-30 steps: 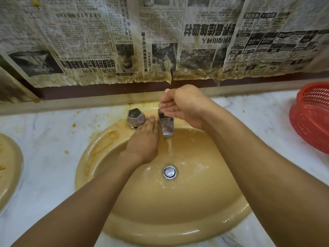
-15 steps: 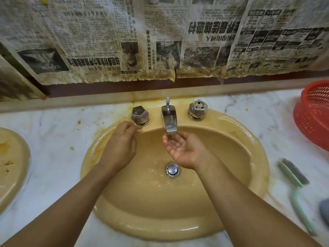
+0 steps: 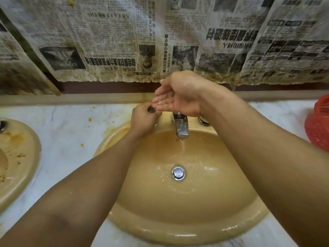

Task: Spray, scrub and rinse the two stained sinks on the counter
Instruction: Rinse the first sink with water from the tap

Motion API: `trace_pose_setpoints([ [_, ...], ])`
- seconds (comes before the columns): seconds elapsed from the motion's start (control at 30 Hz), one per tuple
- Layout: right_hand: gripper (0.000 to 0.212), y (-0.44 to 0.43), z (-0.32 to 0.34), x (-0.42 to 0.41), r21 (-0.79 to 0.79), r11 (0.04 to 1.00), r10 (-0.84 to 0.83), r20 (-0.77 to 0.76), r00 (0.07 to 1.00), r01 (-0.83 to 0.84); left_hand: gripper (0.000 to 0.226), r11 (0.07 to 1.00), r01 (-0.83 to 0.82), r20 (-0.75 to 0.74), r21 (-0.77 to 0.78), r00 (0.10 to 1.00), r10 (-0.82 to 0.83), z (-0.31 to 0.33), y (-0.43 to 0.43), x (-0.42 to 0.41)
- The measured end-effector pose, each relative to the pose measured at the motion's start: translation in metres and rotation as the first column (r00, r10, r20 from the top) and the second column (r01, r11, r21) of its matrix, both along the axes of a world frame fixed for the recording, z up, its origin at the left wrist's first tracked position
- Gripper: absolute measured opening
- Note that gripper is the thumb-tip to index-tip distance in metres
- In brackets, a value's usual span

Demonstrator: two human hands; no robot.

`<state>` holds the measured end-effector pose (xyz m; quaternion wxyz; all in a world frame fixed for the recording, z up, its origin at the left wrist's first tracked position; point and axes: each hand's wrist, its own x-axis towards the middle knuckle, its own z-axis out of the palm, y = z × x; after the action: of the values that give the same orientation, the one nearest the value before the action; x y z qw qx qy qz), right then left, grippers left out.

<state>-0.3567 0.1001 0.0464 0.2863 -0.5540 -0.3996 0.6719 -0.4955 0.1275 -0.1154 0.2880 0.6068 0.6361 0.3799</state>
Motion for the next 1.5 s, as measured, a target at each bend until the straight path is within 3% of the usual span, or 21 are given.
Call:
trace_pose_setpoints([
  [0.1,0.022,0.008,-0.006,-0.019,0.113,0.985,0.092,0.308,0.947,-0.133,0.025,0.999,-0.011,0.094,0.038,0.996,0.007,-0.01,0.006,-0.001],
  [0.17,0.019,0.005,-0.018,-0.011,0.217,0.971,0.005,0.405,0.914,-0.102,0.017,0.999,-0.022,0.069,0.036,0.997,0.02,-0.018,0.005,-0.001],
  [0.27,0.026,-0.015,-0.051,0.019,0.336,0.876,-0.423,0.196,0.885,0.344,0.022,0.994,0.045,-0.009,0.1,0.999,-0.044,-0.026,-0.006,-0.007],
  [0.3,0.026,-0.025,-0.064,0.029,0.303,0.811,-0.554,0.117,0.825,0.501,0.032,0.992,0.082,-0.058,0.095,0.995,-0.077,-0.028,-0.01,-0.011],
  [0.37,0.028,-0.043,-0.094,0.043,0.103,0.746,-0.665,0.079,0.742,0.658,0.046,0.991,0.115,-0.129,0.064,0.986,-0.106,-0.032,-0.016,-0.016],
  [0.43,0.032,-0.055,-0.122,0.041,-0.264,0.725,-0.664,-0.025,0.747,0.636,0.042,0.993,0.089,-0.137,0.071,0.987,-0.079,-0.031,-0.013,-0.016],
  [0.5,0.037,-0.059,-0.138,0.029,-0.578,0.655,-0.698,-0.217,0.683,0.486,0.027,0.998,0.035,-0.032,0.044,0.999,-0.034,-0.023,-0.004,-0.014],
  [0.6,0.033,-0.049,-0.151,0.017,-0.681,0.59,-0.769,-0.309,0.56,0.434,0.009,0.994,0.075,0.203,-0.074,0.977,-0.058,-0.012,0.008,-0.011],
  [0.7,0.029,-0.038,-0.15,0.015,-0.664,0.59,-0.787,-0.347,0.51,0.46,0.005,0.989,0.118,0.269,-0.085,0.959,-0.091,-0.01,0.01,-0.011],
  [0.83,0.024,-0.047,-0.151,0.023,-0.65,0.612,-0.761,-0.331,0.558,0.45,0.007,0.995,0.094,0.21,-0.02,0.974,-0.088,-0.021,0.01,-0.014],
  [0.93,0.029,-0.061,-0.145,0.043,-0.625,0.624,-0.721,-0.229,0.654,0.469,0.019,0.997,0.075,0.154,0.026,0.985,-0.078,-0.027,0.002,-0.014],
  [1.03,0.035,-0.068,-0.113,0.067,-0.504,0.693,-0.64,-0.101,0.761,0.516,0.042,0.994,0.071,0.043,0.078,0.996,-0.075,-0.033,-0.008,-0.017],
  [1.1,0.034,-0.061,-0.085,0.07,-0.38,0.767,-0.59,-0.103,0.801,0.517,0.054,0.993,0.081,-0.053,0.081,0.996,-0.077,-0.036,-0.012,-0.018],
  [1.17,0.038,-0.045,-0.057,0.056,-0.258,0.867,-0.473,-0.151,0.868,0.427,0.057,0.991,0.091,-0.102,0.099,0.992,-0.081,-0.038,-0.012,-0.018],
  [1.27,0.03,-0.017,-0.025,0.012,-0.077,0.974,-0.219,-0.07,0.973,0.214,0.053,0.99,0.081,-0.115,0.115,0.991,-0.068,-0.035,-0.007,-0.017],
  [1.33,0.018,-0.003,-0.021,-0.014,0.004,0.993,-0.122,0.047,0.991,0.122,0.052,0.989,0.111,-0.162,0.099,0.982,-0.094,-0.032,0.0,-0.021],
  [1.43,0.021,0.005,-0.03,-0.029,0.032,0.999,-0.03,0.174,0.984,0.025,0.054,0.977,0.195,-0.232,0.09,0.958,-0.17,-0.027,0.004,-0.027],
  [1.5,0.024,-0.001,-0.039,-0.021,0.075,0.997,-0.043,0.203,0.978,0.028,0.067,0.974,0.219,-0.243,0.064,0.95,-0.198,-0.027,0.003,-0.03],
])
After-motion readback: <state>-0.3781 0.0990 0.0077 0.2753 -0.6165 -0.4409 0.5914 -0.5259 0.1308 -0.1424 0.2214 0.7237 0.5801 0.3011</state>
